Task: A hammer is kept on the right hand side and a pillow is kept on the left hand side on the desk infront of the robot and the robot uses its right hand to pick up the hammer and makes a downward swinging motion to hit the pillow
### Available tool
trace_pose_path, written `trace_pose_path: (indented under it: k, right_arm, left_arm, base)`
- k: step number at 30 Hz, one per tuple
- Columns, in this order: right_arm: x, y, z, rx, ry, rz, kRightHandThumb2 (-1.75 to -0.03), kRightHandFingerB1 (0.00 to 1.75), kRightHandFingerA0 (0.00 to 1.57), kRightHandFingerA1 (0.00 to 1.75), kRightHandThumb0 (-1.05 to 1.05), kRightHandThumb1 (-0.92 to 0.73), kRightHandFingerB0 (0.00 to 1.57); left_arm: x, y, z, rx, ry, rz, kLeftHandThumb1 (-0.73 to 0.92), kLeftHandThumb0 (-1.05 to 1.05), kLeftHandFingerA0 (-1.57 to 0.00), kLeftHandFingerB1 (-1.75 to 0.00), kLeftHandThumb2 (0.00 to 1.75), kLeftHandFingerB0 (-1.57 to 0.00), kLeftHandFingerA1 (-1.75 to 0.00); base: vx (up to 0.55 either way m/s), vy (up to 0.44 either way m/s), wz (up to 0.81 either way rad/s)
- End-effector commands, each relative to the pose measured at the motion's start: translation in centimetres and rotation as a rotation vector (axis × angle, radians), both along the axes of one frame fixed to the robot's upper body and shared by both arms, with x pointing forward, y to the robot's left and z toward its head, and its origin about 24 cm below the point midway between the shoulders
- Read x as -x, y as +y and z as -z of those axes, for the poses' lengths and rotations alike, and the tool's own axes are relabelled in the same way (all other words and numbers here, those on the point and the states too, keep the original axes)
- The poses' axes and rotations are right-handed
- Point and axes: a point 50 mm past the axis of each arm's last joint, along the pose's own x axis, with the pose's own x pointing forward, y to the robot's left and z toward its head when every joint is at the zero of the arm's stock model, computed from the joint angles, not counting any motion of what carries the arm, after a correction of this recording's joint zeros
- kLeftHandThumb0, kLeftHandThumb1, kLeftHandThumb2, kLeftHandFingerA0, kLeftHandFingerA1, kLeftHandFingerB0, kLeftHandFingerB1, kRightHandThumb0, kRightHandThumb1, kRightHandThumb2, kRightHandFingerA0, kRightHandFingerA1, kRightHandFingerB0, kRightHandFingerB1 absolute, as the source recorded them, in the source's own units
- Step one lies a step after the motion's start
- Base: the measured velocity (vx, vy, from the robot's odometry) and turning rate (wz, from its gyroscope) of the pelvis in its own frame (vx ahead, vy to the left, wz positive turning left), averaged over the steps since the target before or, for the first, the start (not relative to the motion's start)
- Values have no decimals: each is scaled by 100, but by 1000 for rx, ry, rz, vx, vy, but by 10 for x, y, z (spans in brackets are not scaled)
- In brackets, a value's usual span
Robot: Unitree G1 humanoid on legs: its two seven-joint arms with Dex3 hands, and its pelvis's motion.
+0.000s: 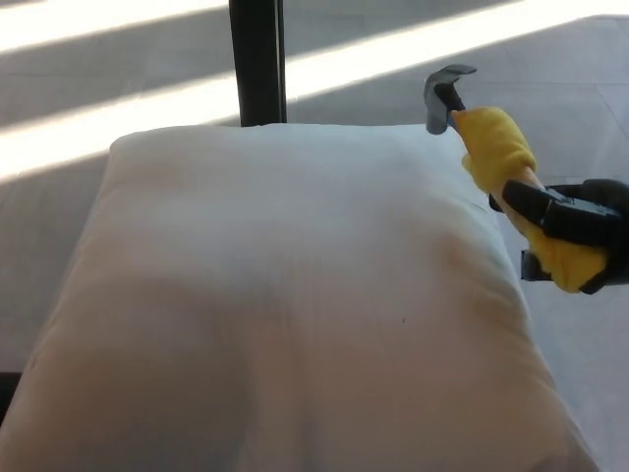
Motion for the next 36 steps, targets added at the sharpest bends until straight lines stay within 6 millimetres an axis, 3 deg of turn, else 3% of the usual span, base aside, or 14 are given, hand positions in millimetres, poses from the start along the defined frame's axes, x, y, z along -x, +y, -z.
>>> trace_pose_path:
  k: [1,5,6,13,15,19,22,27,31,32,33,34,35,36]
  right_arm:
    - [-8,3,-73,-134,-211,-155,-113,171,104,175,-36,-58,79]
    - [-9,4,-75,-150,-230,-146,-117,165,103,175,-34,-55,77]
    - [-10,5,-74,-164,-223,-142,-115,148,103,175,-35,-54,86]
    - [-11,6,-99,-259,-290,-123,-103,153,106,175,-36,-58,91]
    - [-11,6,-108,-283,-309,-130,-103,168,105,175,-36,-65,79]
    - [-11,7,-114,-266,-339,-154,-108,164,103,175,-34,-61,79]
    - [-13,8,-105,-256,-327,-174,-118,163,101,175,-34,-51,80]
    - [-17,15,-80,-213,-258,-198,-113,146,106,175,-36,-49,92]
    - [-19,19,-75,-187,-242,-201,-114,150,108,175,-35,-48,92]
    - [-19,24,-57,-195,-170,-202,-109,129,103,175,-34,-45,91]
    - [-19,26,-51,-183,-161,-213,-112,120,126,139,-42,-48,100]
    - [-20,26,-49,-177,-160,-218,-112,120,126,139,-42,-48,100]
    - [-19,27,-47,-173,-150,-223,-99,146,102,175,-35,-55,82]
    - [-19,28,-43,-166,-136,-230,-99,146,102,175,-35,-55,82]
  left_arm:
    - [8,8,-7,-34,38,-6,89,-76,-73,-47,66,-74,-58]
    - [7,7,-5,-35,40,-10,88,-75,-73,-47,66,-75,-55]
    - [8,7,-5,-33,38,-12,88,-75,-76,-47,67,-76,-57]
    - [1,6,-7,-11,-11,15,88,-75,-75,-49,66,-77,-62]
    - [0,6,-7,-18,-8,25,89,-76,-74,-50,66,-77,-62]
    - [0,6,-8,-21,-6,21,89,-75,-72,-48,67,-76,-59]
    - [0,7,-7,-22,0,4,89,-73,-76,-47,66,-77,-58]
    - [-2,6,-8,-29,-3,17,89,-75,-75,-48,68,-76,-58]
    - [-8,8,-9,-30,-11,4,89,-75,-76,-47,68,-75,-57]
    - [-8,7,-9,-29,-11,12,89,-75,-73,-47,67,-75,-56]
    - [-10,7,-10,-36,-10,18,89,-76,-75,-47,67,-77,-57]
    - [-10,7,-10,-39,-9,21,89,-76,-75,-47,67,-77,-57]
    - [-11,7,-10,-38,-11,22,89,-76,-75,-47,66,-77,-57]
    - [-13,7,-10,-37,-14,25,89,-76,-75,-47,66,-77,-57]
  base:
    - [0,0,0]
    - [0,0,0]
    - [0,0,0]
    - [0,0,0]
    - [0,0,0]
    - [0,0,0]
    - [0,0,0]
    - [0,0,0]
    - [0,0,0]
    - [0,0,0]
    - [0,0,0]
    - [0,0,0]
    - [0,0,0]
    - [0,0,0]
